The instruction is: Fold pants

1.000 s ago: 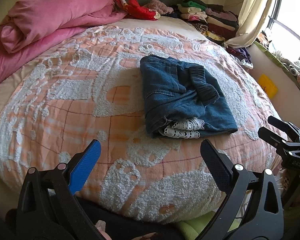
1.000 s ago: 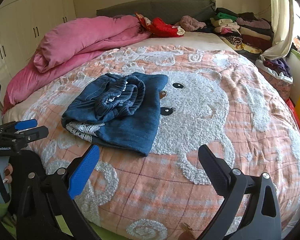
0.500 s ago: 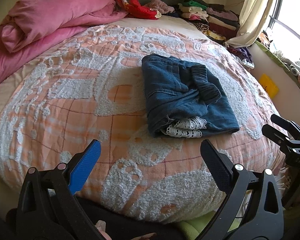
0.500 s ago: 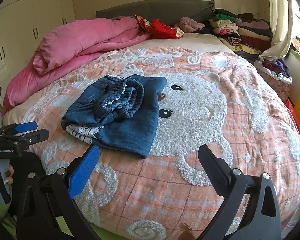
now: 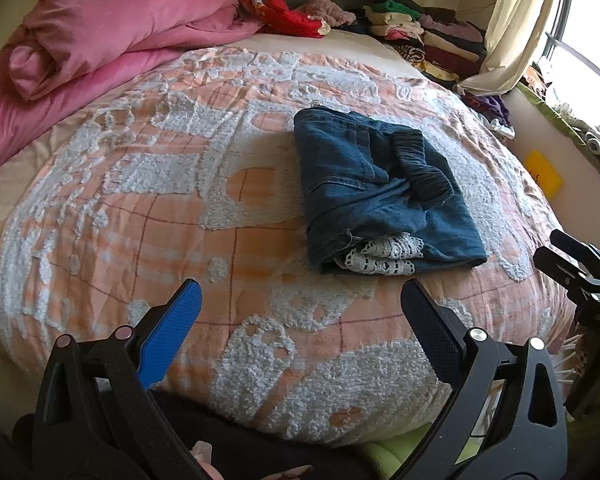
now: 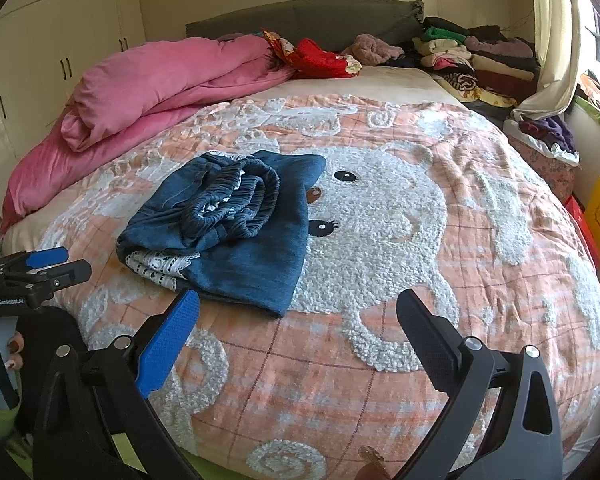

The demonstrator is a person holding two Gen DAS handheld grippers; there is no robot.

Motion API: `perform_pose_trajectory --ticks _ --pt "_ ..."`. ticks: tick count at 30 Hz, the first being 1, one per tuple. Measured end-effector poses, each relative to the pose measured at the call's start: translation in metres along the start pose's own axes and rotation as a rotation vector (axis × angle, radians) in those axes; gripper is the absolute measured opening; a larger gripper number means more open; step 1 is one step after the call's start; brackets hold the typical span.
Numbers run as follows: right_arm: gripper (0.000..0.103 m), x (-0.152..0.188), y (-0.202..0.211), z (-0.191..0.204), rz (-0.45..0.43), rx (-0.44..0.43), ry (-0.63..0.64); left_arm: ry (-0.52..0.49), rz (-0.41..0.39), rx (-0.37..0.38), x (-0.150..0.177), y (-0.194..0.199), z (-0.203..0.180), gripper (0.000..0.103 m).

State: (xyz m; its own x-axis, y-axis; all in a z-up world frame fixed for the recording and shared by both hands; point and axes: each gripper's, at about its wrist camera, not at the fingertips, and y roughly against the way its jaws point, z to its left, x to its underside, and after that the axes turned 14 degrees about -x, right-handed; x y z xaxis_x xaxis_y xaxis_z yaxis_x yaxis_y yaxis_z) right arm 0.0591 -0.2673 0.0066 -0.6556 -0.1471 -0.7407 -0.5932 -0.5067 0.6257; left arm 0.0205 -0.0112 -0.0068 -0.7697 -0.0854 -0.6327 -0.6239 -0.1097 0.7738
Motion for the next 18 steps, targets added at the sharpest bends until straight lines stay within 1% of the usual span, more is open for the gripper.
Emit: perform_pose_trajectory --ticks 8,12,14,17,18 --pt "0.098 0.0 -0.001 -0.002 0.003 0.002 -0.004 -0.018 0.0 -0.014 0.0 -0.002 0.0 0.093" --pt "0.098 0.001 -0.001 -0.005 0.006 0.018 -0.007 -0.012 0.006 0.013 0.0 -0.003 0.006 0.093" --pt "0.098 0.002 -0.001 -0.011 0.004 0.025 -0.018 -0.004 0.011 0.011 -0.001 -0.003 0.009 0.093" --pt "0.098 0.002 -0.001 -0.023 0.002 0.041 -0.039 0.029 0.036 -0.009 -0.004 -0.01 0.022 0.093" --pt "0.098 0.002 -0.002 -0.029 0.001 0.052 -0.05 0.045 0.047 -0.039 -0.005 -0.014 0.029 0.093"
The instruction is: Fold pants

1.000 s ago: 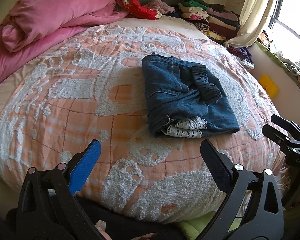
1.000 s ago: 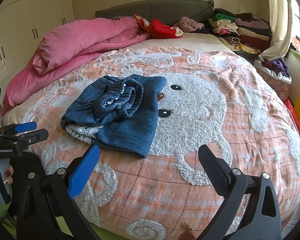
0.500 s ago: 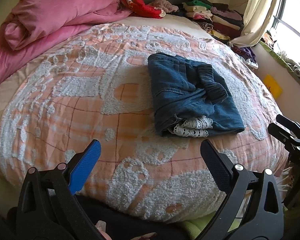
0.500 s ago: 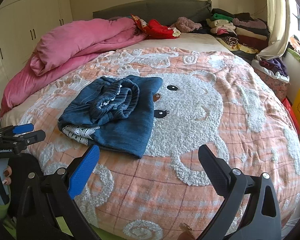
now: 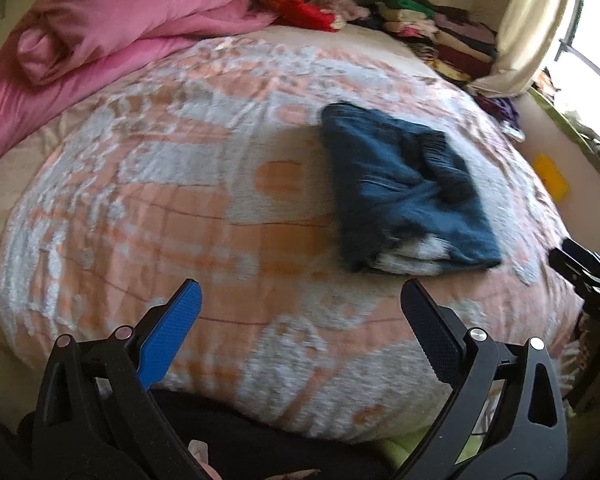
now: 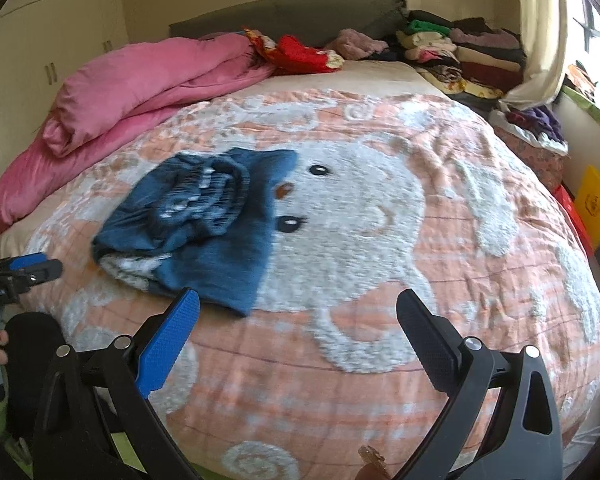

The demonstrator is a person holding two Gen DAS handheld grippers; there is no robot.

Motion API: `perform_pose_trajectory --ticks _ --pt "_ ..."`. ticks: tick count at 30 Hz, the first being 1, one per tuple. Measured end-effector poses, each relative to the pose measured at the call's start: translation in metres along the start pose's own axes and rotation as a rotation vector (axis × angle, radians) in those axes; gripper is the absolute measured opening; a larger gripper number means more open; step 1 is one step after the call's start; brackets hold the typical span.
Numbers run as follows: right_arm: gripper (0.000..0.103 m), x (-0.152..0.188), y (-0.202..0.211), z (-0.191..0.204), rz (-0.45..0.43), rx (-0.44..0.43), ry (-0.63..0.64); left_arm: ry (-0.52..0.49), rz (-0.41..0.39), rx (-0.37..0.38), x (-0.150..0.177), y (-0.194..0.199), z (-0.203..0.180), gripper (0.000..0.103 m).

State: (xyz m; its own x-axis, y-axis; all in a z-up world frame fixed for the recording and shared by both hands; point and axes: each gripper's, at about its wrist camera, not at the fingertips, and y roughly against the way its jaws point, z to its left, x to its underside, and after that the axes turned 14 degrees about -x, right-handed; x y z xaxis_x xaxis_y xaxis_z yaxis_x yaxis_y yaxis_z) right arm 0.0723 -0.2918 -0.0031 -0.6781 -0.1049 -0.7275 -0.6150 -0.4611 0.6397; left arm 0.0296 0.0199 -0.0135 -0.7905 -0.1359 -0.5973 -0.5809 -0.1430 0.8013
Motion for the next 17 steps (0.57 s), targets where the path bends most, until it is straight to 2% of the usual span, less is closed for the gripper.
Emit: perform_pose_trajectory --ticks 3,8,11,13,17 --pt "0.098 -0.002 -0.001 -0.025 -0.012 0.046 -0.044 0.05 0.007 -0.081 -0.012 -0.01 0.022 0.093" --pt "0.098 -0.018 -0.006 -0.084 -0.024 0.125 -0.127 0.157 -0.022 -0.2 -0.053 -0.032 0.077 0.093" --pt "0.098 -0.039 -0.013 -0.132 -0.034 0.199 -0.166 0.197 0.045 -0.308 -0.089 -0.078 0.115 0.093" --pt "0.098 -0.055 -0.021 -0.171 -0.032 0.25 -0.2 0.224 0.103 -0.348 -0.106 -0.109 0.135 0.093" --pt "0.098 -0.077 -0.049 -0.245 0.028 0.317 -0.277 0.322 0.167 -0.442 -0.13 -0.172 0.173 0.095"
